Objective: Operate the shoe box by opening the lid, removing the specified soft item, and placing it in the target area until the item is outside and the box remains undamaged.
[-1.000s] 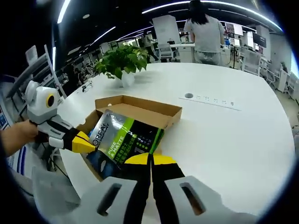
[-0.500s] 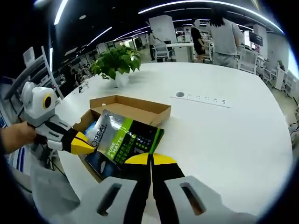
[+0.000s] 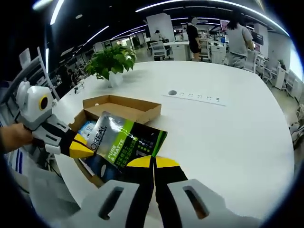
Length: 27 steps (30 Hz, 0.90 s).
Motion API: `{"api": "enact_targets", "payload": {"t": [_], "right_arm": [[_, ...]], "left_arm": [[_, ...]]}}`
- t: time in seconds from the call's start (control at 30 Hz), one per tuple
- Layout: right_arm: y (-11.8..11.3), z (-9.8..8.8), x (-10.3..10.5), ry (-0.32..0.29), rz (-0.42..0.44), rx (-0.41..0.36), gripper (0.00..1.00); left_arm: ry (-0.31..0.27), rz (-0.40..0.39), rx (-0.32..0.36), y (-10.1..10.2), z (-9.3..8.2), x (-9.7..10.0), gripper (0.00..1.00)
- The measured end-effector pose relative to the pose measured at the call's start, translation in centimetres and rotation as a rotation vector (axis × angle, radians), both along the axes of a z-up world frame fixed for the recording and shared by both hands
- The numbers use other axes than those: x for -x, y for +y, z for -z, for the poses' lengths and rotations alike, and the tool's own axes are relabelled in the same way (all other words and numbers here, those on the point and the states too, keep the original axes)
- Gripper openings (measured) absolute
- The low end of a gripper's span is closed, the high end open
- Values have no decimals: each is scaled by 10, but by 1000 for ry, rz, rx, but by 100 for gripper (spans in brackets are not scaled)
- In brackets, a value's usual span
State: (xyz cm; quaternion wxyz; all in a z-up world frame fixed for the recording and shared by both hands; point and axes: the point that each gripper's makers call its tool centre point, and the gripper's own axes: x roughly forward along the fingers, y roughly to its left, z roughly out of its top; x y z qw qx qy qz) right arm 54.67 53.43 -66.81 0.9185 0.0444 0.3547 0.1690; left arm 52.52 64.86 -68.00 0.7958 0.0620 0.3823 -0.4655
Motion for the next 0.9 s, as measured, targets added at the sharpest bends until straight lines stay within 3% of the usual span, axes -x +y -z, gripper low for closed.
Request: {"api": "enact_targets", "payload": {"t": [0.33, 0.9], "right_arm": [[-19, 9, -3, 22, 21, 26, 0], [-34, 28, -11, 50, 51, 40, 0]], "left_arm": [[-28, 71, -51, -20, 5, -3, 0], [-43, 130, -123, -34, 21, -14, 0]]}}
